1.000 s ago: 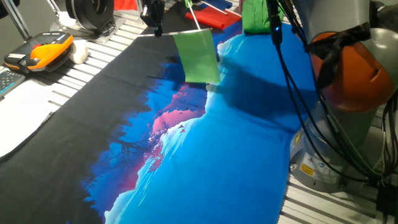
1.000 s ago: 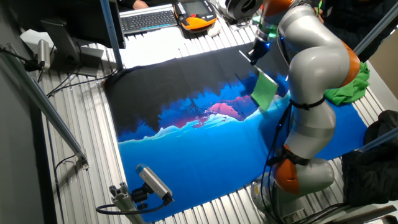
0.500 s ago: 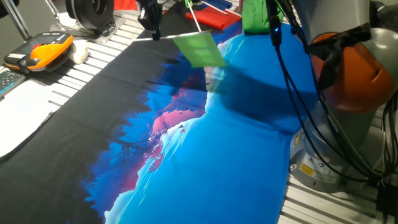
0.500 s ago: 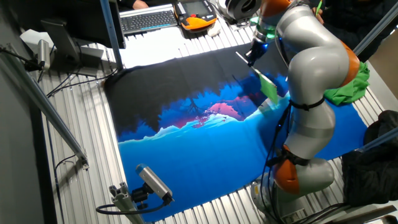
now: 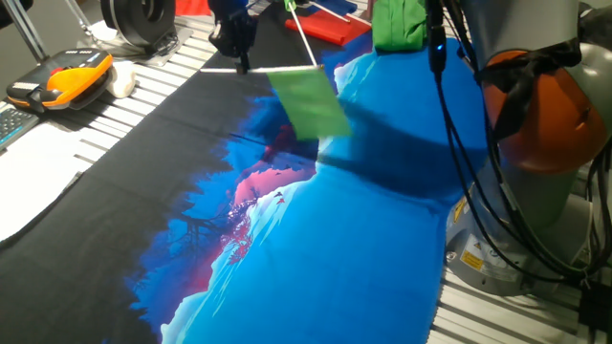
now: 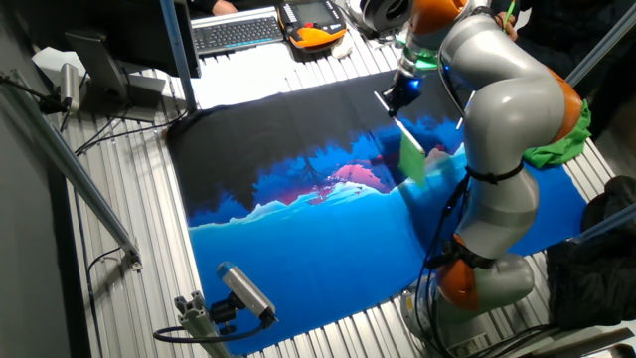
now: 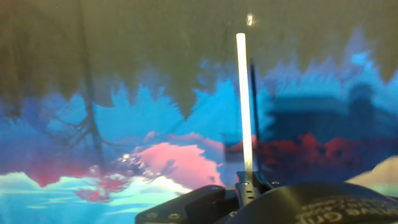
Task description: Wave the flag
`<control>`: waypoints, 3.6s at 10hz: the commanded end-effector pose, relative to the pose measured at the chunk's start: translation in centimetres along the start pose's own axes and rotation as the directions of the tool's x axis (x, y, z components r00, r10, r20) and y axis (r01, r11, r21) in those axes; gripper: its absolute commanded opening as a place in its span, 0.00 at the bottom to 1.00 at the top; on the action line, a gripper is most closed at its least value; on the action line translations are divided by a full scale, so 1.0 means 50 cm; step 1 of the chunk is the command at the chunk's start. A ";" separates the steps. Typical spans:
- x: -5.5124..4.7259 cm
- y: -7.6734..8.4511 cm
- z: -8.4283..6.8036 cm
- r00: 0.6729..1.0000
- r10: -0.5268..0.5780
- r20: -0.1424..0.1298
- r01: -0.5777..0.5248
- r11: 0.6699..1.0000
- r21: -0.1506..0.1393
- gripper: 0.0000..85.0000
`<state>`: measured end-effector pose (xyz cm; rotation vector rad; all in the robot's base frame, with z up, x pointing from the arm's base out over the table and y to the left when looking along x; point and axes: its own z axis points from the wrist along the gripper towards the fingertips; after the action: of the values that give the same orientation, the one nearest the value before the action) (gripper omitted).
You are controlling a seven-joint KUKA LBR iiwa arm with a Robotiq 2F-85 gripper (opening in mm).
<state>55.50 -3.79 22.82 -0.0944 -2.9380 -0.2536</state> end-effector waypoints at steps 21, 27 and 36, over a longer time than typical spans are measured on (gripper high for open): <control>0.020 0.037 0.029 0.502 0.865 0.030 -0.809 0.481 -0.338 0.00; 0.019 0.034 0.026 0.856 0.512 0.070 -0.502 0.856 -0.122 0.00; 0.021 0.029 0.020 0.998 0.047 0.042 -0.050 0.996 0.071 0.00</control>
<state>54.41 -2.16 22.31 -0.6137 -2.9321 -0.1769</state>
